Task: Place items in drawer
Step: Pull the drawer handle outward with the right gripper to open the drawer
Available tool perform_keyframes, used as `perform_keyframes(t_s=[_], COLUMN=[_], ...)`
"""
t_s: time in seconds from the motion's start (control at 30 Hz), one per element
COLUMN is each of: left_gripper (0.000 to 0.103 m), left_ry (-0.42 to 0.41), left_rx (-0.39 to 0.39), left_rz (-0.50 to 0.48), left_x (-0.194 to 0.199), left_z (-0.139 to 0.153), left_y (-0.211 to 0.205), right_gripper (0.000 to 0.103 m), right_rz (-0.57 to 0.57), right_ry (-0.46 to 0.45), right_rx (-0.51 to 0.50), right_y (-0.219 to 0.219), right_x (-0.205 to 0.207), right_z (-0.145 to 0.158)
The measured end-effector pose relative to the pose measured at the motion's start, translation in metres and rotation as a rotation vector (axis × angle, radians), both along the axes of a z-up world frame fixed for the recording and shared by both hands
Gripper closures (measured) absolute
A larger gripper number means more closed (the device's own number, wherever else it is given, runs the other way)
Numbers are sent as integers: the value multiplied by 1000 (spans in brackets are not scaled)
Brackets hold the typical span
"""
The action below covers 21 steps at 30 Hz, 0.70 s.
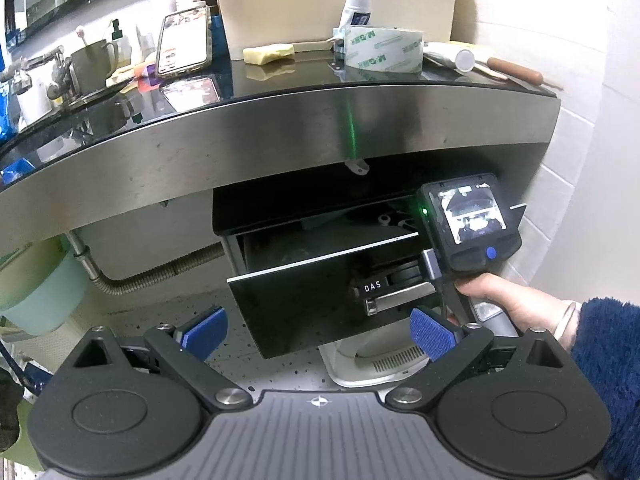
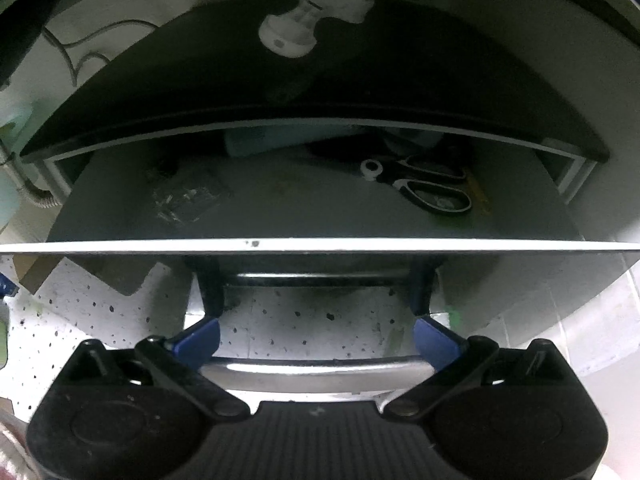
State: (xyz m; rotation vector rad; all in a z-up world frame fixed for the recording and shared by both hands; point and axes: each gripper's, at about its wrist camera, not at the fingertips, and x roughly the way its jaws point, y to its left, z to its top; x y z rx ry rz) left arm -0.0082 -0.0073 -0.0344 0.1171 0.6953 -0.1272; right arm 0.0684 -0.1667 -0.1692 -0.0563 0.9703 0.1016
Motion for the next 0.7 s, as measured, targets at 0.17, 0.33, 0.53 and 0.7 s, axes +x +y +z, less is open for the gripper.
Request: perform_keyframes(t_s=[0.17,0.33,0.53,0.7], left_gripper=[4,4,4,4], left_ry=[6,5,7,5], left_rx=[5,9,8,7], left_rz=[-6,-6,-7,-2], left_x=[1,1,0,1], left_z=[0,0,0,1], left_y=[0,1,2,2], right_gripper=[0,0,0,0], right_rz=[5,7,6,6], right_ry=[-30,-12,-1,21], right_rx=[6,4,3,3], right_y=[0,1,1,1], right_x=[-4,-1,-3,-6], right_z=[-3,-2,-2,-1])
